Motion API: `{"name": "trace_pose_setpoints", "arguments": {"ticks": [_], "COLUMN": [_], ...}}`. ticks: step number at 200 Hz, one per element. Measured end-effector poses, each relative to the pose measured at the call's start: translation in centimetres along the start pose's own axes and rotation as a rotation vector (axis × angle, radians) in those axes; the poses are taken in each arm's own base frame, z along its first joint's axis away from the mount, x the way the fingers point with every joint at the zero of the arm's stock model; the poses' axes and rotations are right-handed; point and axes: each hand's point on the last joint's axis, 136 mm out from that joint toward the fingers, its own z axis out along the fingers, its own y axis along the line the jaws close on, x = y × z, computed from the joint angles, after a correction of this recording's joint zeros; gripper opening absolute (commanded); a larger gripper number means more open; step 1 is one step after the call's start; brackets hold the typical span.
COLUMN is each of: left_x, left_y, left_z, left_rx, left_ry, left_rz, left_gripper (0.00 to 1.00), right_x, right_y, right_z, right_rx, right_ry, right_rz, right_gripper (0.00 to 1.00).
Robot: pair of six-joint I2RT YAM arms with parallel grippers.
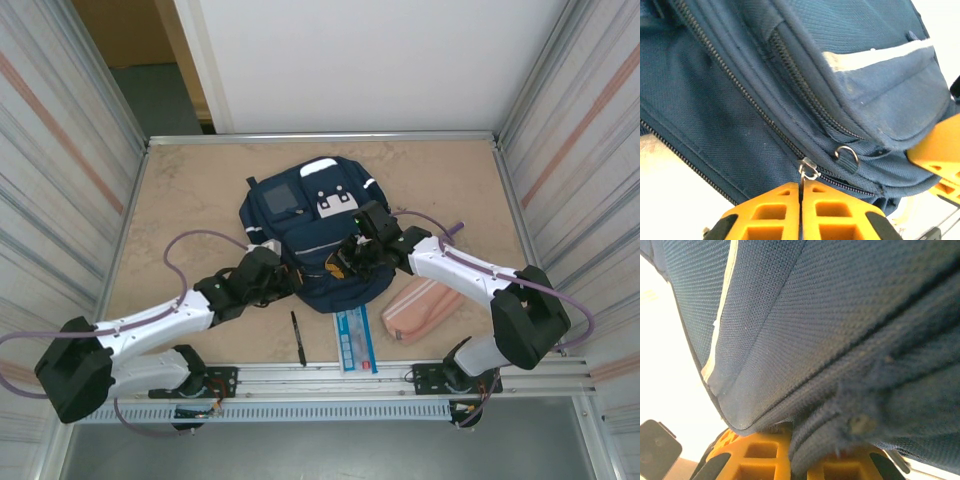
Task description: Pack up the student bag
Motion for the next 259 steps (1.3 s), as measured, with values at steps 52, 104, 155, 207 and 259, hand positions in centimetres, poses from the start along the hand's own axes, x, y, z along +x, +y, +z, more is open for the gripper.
{"name": "trace_pose_setpoints", "arguments": {"ticks": [52,104,155,207,259], "left_x": [-1.9,-6.5,-9.5,-10.7,-8.6], "left_y": [3.2,7.9,10.6,12.4,6.5], "left_z": [-0.1,-0.4,1.3,-0.8,-3.3], "left_rx": [-0.045,-0.147,-0.203,-0.263,-0.109], "left_ry": [-0.046,-0.132,-0.082,-0.169,-0.176], "left_rz": [-0.010,-0.058,-0.092,-0.122,-0.054], "left_gripper": [0.00,0.00,0.00,0.40,0.50], "right_x": [0.1,0.5,-0.1,0.2,-0.4], "right_y": [0.0,1.2,2.1,0.9,-0.6], "right_z": [0.0,-0.5,-0.6,0.4,1.6], "right_rx": [0.002,-0.024,-0.053,0.000,0.048], "right_ry": [0.006,0.019,-0.017,0.004,0.055], "right_rz": [0.001,-0.012,-0.032,-0.049,-0.071], "right_gripper": [0.00,0.00,0.00,0.07,0.33]}}
